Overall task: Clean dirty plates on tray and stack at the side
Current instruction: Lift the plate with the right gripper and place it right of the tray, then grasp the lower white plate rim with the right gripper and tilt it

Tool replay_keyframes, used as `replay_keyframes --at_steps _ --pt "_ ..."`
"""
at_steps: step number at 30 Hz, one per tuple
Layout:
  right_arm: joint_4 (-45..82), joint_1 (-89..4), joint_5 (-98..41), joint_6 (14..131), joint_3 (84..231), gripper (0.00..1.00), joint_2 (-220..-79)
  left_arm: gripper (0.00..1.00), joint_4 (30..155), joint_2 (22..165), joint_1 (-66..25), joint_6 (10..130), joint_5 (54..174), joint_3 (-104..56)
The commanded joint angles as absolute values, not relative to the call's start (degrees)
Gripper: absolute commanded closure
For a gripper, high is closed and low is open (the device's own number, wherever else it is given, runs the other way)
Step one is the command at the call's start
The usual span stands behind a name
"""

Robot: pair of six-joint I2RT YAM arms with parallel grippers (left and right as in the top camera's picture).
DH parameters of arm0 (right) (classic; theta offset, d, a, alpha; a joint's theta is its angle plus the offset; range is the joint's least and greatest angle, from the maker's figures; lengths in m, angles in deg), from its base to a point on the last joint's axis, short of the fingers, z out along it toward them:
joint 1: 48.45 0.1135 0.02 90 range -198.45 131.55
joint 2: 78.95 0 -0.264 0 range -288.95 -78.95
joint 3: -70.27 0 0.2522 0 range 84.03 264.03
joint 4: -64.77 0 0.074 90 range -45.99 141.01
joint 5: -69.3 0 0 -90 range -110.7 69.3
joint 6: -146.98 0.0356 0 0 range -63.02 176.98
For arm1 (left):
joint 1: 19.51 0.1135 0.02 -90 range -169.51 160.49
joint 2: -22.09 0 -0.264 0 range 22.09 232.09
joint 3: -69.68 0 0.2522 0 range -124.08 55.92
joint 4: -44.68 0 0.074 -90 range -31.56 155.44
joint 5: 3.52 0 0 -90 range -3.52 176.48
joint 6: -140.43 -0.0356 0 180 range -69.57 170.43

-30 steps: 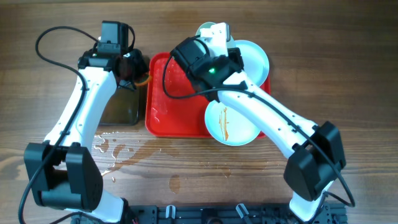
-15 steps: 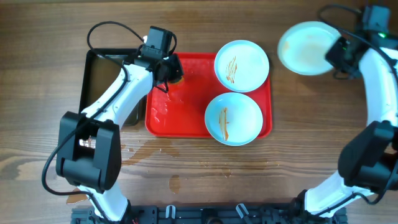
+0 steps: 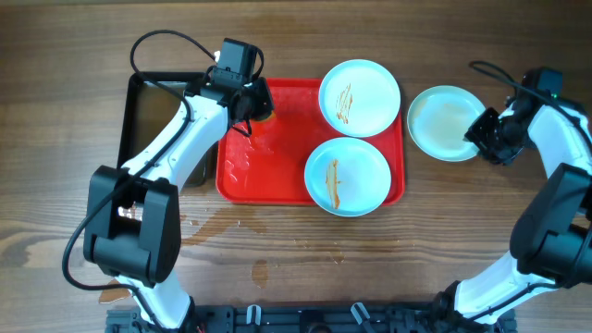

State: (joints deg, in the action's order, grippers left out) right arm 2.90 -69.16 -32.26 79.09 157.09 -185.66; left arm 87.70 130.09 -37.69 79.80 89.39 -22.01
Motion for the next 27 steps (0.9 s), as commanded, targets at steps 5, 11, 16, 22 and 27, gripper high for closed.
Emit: replay_keyframes --at_steps 5,11,16,22,27 --pt "-6.6 -57.0 -42.8 67.4 161.5 0.51 -178.8 0.96 88.2 130.2 -37.8 79.1 89.5 -21.8" --pt "-5.7 -46.8 -36.1 69.4 153.5 0.43 -180.0 0.96 88.2 130.2 -37.8 79.1 89.5 -21.8" --pt "-3.7 -45.4 -37.3 69.0 148.3 0.54 -180.2 0.96 88.2 130.2 -37.8 79.1 89.5 -21.8" --pt "-2.3 -38.4 -37.8 71.1 146.4 0.79 -180.8 0.96 88.2 130.2 -37.7 79.1 89.5 -21.8" --pt "0.4 -33.1 -37.6 74.2 146.4 0.91 -182.7 0.96 88.2 130.2 -37.6 79.1 89.5 -21.8"
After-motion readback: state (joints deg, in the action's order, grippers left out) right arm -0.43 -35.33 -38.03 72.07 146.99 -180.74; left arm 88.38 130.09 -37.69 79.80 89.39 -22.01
